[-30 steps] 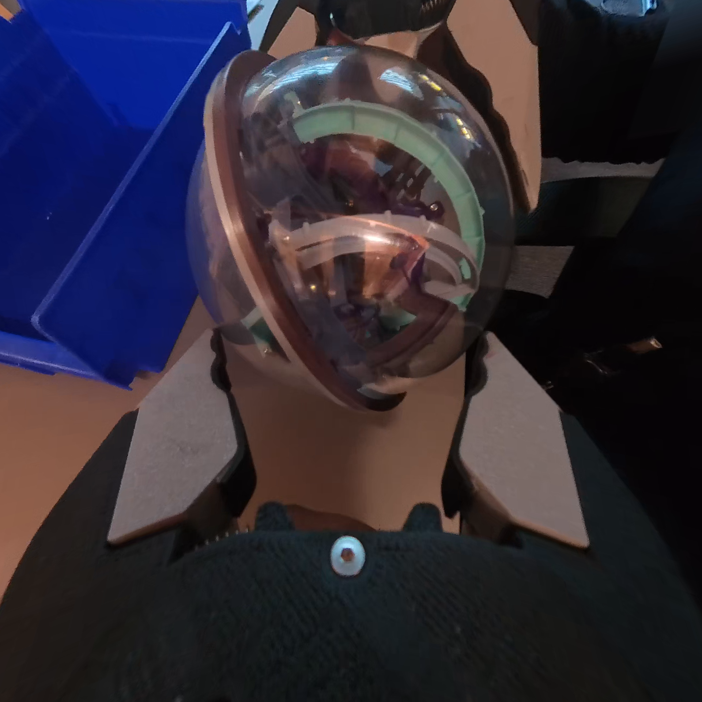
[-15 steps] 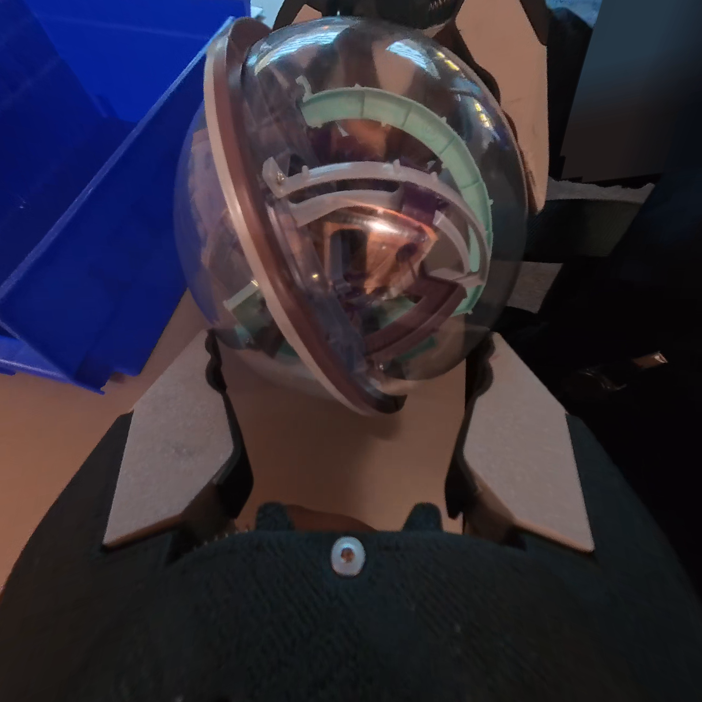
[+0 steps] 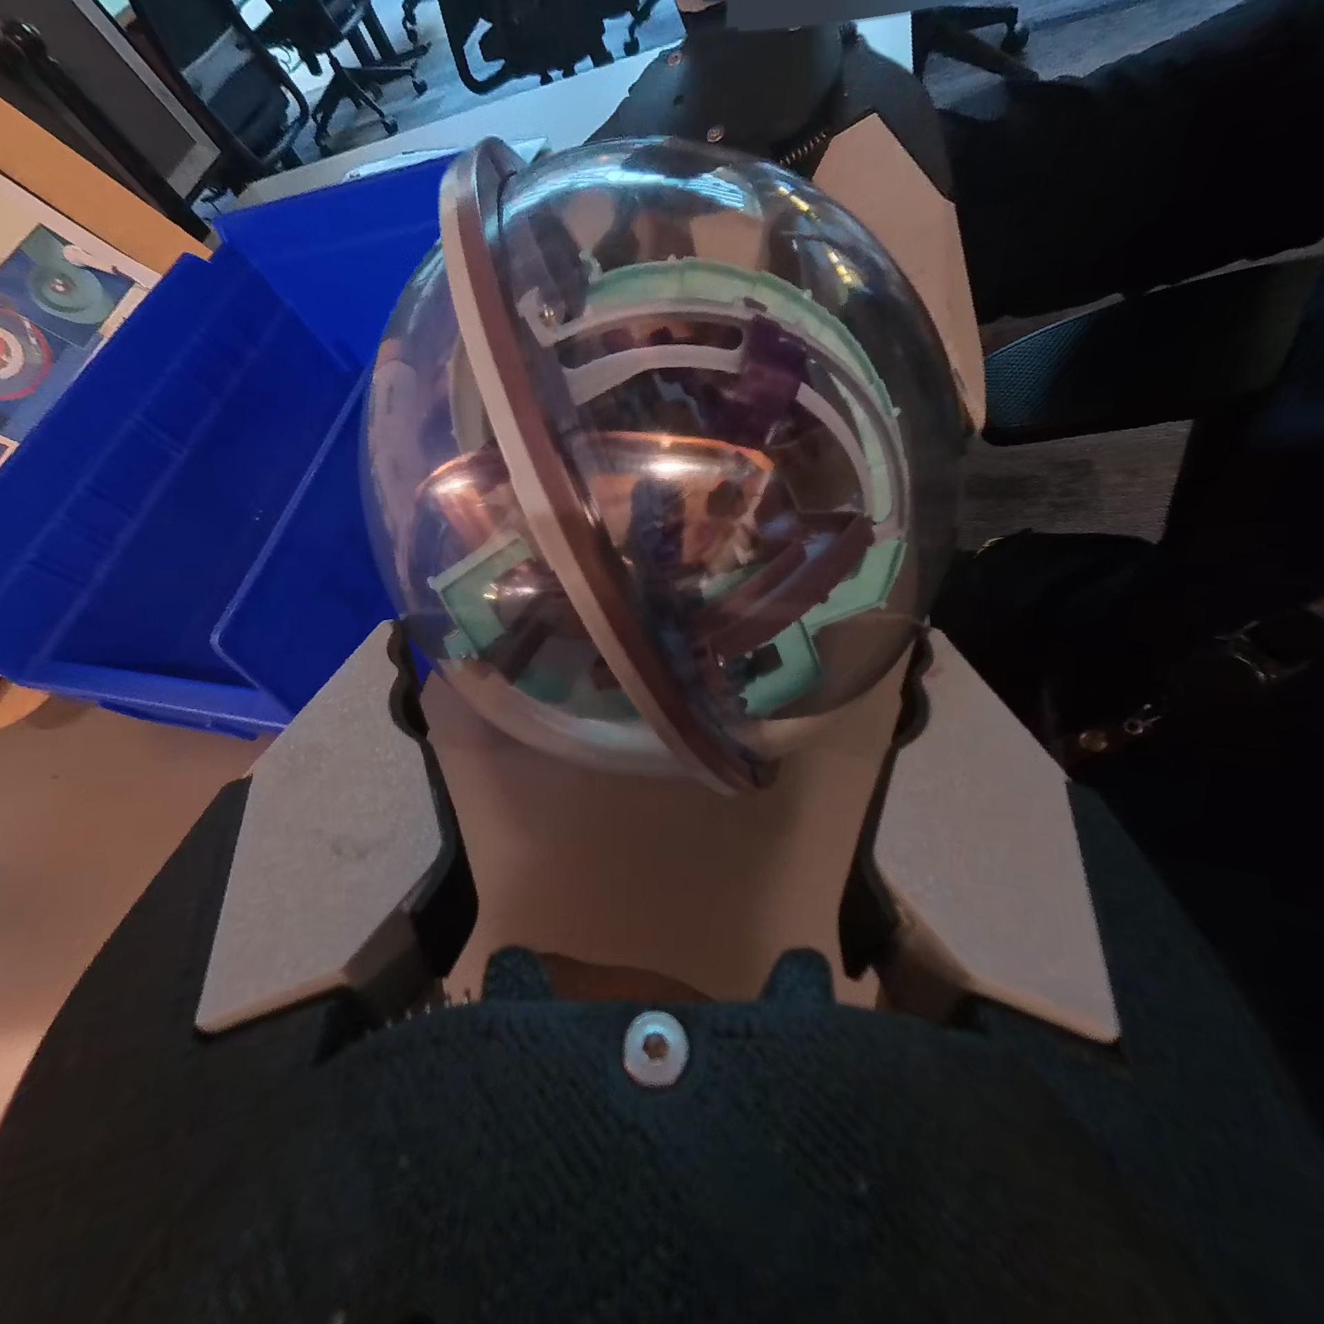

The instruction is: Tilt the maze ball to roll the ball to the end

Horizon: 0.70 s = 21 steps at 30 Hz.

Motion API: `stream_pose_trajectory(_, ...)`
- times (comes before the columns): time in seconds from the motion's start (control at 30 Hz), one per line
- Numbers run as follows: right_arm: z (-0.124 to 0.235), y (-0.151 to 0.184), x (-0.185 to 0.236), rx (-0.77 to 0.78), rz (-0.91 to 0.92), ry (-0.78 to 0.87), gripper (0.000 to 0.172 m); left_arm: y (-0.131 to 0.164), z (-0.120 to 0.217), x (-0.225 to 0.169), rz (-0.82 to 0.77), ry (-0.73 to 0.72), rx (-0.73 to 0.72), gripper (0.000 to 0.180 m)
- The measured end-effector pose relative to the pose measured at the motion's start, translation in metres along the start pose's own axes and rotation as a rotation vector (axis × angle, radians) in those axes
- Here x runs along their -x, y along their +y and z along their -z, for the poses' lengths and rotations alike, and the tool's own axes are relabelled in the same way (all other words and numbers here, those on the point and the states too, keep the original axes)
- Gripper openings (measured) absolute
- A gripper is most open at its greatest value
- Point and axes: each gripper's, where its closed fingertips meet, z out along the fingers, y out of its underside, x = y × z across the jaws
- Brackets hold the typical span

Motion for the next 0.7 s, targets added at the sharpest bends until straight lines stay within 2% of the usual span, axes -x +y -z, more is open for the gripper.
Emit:
stream_pose_trajectory(0.3, -0.002, -0.01, -0.003, 0.003, 0.1, 0.055, 0.157, 0.013, -0.004, 0.004, -0.026, -0.047, 0.019, 0.131)
stream_pose_trajectory(0.7, -0.01, -0.008, -0.005, 0.073, 0.188, 0.085, 0.157, 0.015, 0.004, 0.01, -0.122, -0.102, 0.04, 0.131)
